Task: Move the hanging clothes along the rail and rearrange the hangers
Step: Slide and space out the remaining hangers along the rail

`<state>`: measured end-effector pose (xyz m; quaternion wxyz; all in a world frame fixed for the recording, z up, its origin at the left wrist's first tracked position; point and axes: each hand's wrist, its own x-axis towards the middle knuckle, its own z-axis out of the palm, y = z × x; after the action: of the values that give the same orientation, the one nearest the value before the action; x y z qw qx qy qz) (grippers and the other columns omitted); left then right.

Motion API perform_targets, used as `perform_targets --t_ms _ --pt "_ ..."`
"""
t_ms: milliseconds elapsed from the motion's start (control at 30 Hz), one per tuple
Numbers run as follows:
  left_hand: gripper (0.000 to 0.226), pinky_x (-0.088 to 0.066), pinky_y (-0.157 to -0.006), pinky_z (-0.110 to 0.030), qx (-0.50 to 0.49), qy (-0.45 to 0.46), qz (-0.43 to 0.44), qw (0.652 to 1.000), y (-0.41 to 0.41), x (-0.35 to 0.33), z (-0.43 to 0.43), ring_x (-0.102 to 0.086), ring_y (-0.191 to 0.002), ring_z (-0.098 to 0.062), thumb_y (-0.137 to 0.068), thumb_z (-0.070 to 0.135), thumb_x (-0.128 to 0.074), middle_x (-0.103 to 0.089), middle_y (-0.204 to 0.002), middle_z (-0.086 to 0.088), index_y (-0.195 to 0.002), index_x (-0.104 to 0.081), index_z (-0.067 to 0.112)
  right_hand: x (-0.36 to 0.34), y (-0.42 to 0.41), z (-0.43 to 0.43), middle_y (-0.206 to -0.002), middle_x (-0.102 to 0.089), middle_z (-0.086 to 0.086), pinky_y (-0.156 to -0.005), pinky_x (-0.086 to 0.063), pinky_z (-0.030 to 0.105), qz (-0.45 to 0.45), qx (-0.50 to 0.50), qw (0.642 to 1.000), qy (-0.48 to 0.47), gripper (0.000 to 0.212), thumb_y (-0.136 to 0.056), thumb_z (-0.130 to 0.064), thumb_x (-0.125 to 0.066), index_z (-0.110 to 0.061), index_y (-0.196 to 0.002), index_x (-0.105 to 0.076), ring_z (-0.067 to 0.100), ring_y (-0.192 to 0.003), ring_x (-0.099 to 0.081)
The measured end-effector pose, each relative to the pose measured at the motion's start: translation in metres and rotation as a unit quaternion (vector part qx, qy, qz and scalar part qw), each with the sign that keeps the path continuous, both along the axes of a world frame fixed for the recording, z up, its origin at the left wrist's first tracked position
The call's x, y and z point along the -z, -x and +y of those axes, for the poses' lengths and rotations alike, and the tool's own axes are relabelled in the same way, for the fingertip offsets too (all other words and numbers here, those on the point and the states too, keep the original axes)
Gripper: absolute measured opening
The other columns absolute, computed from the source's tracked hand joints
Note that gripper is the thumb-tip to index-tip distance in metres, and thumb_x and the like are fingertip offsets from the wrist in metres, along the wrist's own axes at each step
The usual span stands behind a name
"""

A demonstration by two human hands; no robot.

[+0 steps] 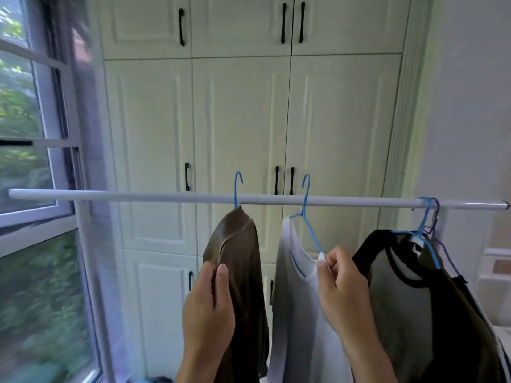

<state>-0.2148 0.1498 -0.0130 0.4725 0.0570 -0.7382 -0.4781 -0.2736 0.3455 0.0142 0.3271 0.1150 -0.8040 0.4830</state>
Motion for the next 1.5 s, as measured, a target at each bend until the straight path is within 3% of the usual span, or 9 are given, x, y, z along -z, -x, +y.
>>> perform_targets --t_ms 233,367,467,600,833,967,1233,1500 --pt "0.038 -0.032 -0.055 -0.035 -0.038 -0.001 0.001 0.999 -0.024 -0.002 -0.051 -0.038 -0.057 -0.014 -0.101 0.037 -0.039 -0.041 -0.061 0.009 -0.07 -0.032 0.017 0.004 -0.013 -0.052 -0.062 -0.051 0.011 -0.057 -0.039 0.018 0.015 -0.032 0.999 0.005 0.024 -0.096 -0.011 -0.058 -0.008 -0.078 -0.043 0.019 -0.068 -0.047" --pt "0.039 -0.031 -0.055 -0.034 -0.054 0.011 -0.009 0.998 -0.043 -0.001 -0.087 -0.039 -0.057 -0.014 -0.107 0.022 -0.044 -0.042 -0.061 0.009 -0.069 -0.034 0.018 0.006 -0.025 -0.089 -0.06 -0.046 0.008 -0.054 -0.038 0.021 0.015 -0.068 0.997 0.02 0.027 -0.098 -0.013 -0.056 -0.011 -0.076 -0.04 0.015 -0.056 -0.04" --pt "0.039 -0.032 -0.055 -0.036 -0.062 0.015 -0.013 0.998 -0.051 0.002 -0.106 -0.038 -0.055 -0.015 -0.107 0.025 -0.043 -0.041 -0.06 0.009 -0.07 -0.034 0.018 0.007 -0.03 -0.11 -0.058 -0.04 0.0 -0.055 -0.037 0.023 0.025 -0.07 0.997 0.02 0.03 -0.097 -0.012 -0.057 -0.015 -0.074 -0.038 0.016 -0.057 -0.04" --pt "0.037 -0.034 -0.057 -0.041 -0.067 0.013 0.005 0.998 -0.059 0.005 -0.136 -0.036 -0.056 -0.016 -0.099 0.039 -0.04 -0.039 -0.06 0.008 -0.07 -0.036 0.016 0.008 -0.038 -0.138 -0.059 -0.044 0.007 -0.055 -0.037 0.027 0.026 -0.071 0.997 0.009 0.029 -0.097 -0.01 -0.056 -0.014 -0.075 -0.038 0.023 -0.061 -0.041" --pt "0.034 -0.033 -0.057 -0.034 -0.064 0.015 0.006 0.998 -0.071 0.01 -0.181 -0.035 -0.056 -0.014 -0.098 0.037 -0.041 -0.039 -0.06 0.009 -0.069 -0.033 0.022 0.012 -0.049 -0.175 -0.06 -0.045 0.011 -0.051 -0.034 0.028 0.026 -0.083 0.996 0.004 0.026 -0.097 -0.008 -0.053 -0.013 -0.077 -0.038 0.021 -0.054 -0.035" --pt "0.033 -0.033 -0.056 -0.032 -0.049 0.016 0.004 0.999 -0.071 0.017 -0.192 -0.036 -0.056 -0.014 -0.099 0.038 -0.041 -0.041 -0.062 0.01 -0.069 -0.035 0.025 0.012 -0.053 -0.189 -0.064 -0.05 0.013 -0.052 -0.036 0.034 0.018 -0.074 0.997 0.007 0.024 -0.098 -0.01 -0.052 -0.012 -0.078 -0.04 0.032 -0.061 -0.048" --pt "0.039 -0.036 -0.057 -0.041 -0.067 0.012 -0.032 0.997 -0.054 0.017 -0.204 -0.041 -0.059 -0.016 -0.107 0.029 -0.043 -0.046 -0.063 0.009 -0.071 -0.036 0.018 0.002 -0.049 -0.204 -0.059 -0.04 -0.002 -0.051 -0.034 0.033 0.015 -0.043 0.999 -0.01 0.025 -0.098 -0.009 -0.051 -0.013 -0.077 -0.037 0.021 -0.055 -0.038" --pt "0.038 -0.032 -0.055 -0.034 -0.049 -0.031 -0.069 0.996 -0.045 0.038 -0.202 -0.043 -0.058 -0.012 -0.106 0.027 -0.043 -0.047 -0.062 0.014 -0.07 -0.035 0.02 0.023 -0.052 -0.209 -0.058 -0.044 0.001 -0.054 -0.039 0.037 -0.032 -0.023 0.999 0.013 0.023 -0.096 -0.01 -0.056 -0.009 -0.077 -0.043 0.024 -0.055 -0.042"
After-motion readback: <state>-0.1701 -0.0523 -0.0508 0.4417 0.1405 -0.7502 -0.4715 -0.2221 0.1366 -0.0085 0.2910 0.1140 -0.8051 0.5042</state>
